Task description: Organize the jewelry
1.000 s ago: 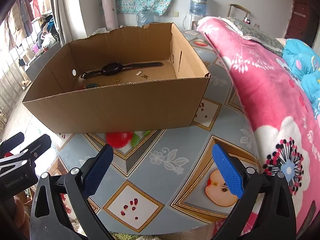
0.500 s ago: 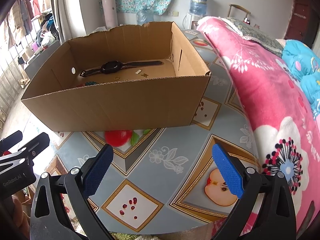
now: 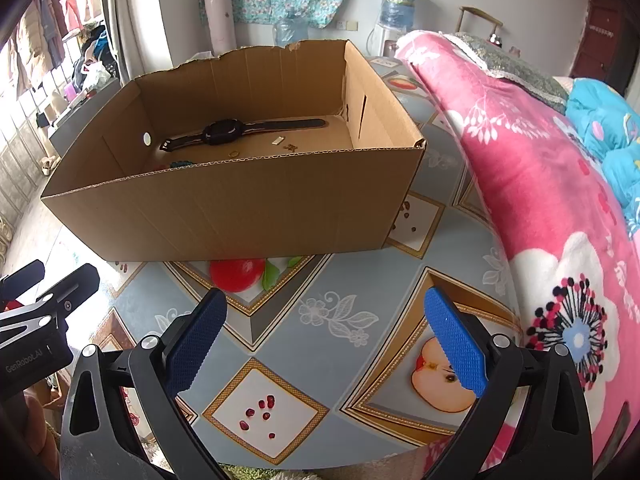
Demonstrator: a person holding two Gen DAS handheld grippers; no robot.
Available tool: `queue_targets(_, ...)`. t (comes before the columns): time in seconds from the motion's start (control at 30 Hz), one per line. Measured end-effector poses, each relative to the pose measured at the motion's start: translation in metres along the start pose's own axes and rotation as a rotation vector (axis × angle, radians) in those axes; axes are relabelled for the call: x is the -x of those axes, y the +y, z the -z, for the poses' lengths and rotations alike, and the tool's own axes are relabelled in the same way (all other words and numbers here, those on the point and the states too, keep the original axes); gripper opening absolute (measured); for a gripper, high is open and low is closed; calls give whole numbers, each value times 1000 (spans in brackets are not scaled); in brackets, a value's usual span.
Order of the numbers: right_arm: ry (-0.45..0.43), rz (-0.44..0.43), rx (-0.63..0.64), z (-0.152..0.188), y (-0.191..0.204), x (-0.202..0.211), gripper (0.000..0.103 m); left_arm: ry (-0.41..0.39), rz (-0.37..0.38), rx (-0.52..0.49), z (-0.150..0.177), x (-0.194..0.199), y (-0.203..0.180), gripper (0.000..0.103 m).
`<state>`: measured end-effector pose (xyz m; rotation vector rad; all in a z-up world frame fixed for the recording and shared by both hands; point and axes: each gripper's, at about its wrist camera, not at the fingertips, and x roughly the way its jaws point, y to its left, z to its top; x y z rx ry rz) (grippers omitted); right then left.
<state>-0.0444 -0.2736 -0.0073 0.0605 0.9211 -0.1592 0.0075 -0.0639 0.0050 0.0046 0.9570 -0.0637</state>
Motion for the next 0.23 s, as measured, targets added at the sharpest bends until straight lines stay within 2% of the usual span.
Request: queue_targets(0.23, 3, -1, -1, -1, -1, -1, 95, 5, -5, 7, 0, -2, 2, 98)
